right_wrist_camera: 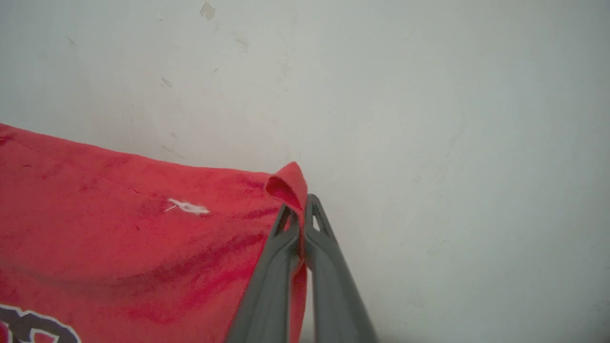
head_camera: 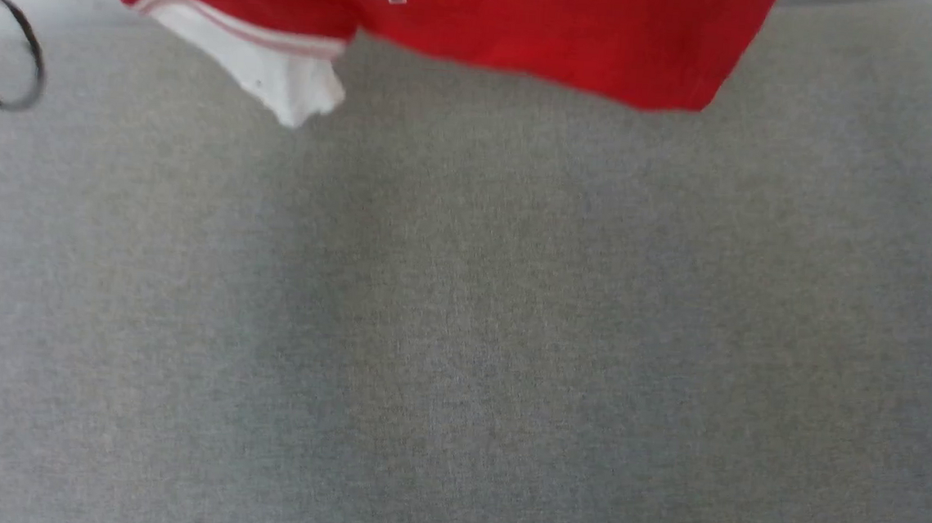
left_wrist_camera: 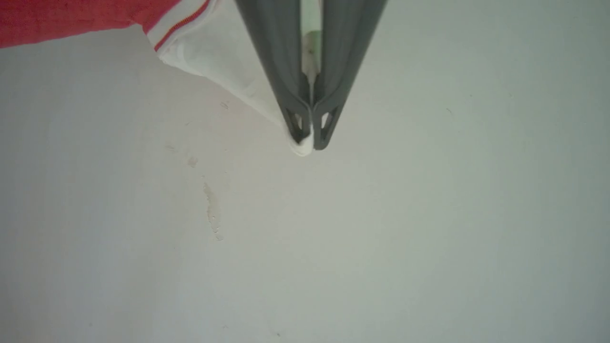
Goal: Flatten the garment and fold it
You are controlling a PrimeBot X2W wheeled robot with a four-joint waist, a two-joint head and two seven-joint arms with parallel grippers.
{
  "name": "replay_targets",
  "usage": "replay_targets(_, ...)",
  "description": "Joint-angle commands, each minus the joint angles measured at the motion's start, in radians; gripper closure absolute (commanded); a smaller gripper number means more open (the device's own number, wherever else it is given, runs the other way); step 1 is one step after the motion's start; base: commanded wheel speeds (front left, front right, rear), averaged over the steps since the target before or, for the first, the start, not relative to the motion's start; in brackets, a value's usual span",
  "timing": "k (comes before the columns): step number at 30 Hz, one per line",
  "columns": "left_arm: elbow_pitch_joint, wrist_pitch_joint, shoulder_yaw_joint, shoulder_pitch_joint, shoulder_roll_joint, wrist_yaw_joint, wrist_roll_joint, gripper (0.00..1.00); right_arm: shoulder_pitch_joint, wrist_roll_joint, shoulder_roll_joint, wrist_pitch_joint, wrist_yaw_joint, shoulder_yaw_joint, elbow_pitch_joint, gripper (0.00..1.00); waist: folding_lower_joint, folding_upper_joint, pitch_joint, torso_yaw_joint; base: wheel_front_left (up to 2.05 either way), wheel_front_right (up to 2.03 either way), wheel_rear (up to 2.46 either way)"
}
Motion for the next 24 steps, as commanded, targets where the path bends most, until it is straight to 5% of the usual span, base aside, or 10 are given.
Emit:
replay_targets(1, 0.013, -0.028, 0.005, -0.039, -0.008, -0.011, 0.011, 1.00, -0.036, -0.023, 0.006, -0.023, -0.001, -0.010, 0.011, 1.00, -0.0002, 0.0000, 0.108, -0.003, 0.00, 0.00, 0.00)
replay_targets(24, 0.055, -0.313, -0.004, -0.269, -0.032, -0.165, 0.104, 1.00, -0.262, -0.299, -0.065, -0.290, -0.001, -0.115, 0.071, 1.00, -0.0002, 0.0000, 0.488, 0.040, 0.00, 0.00, 0.00)
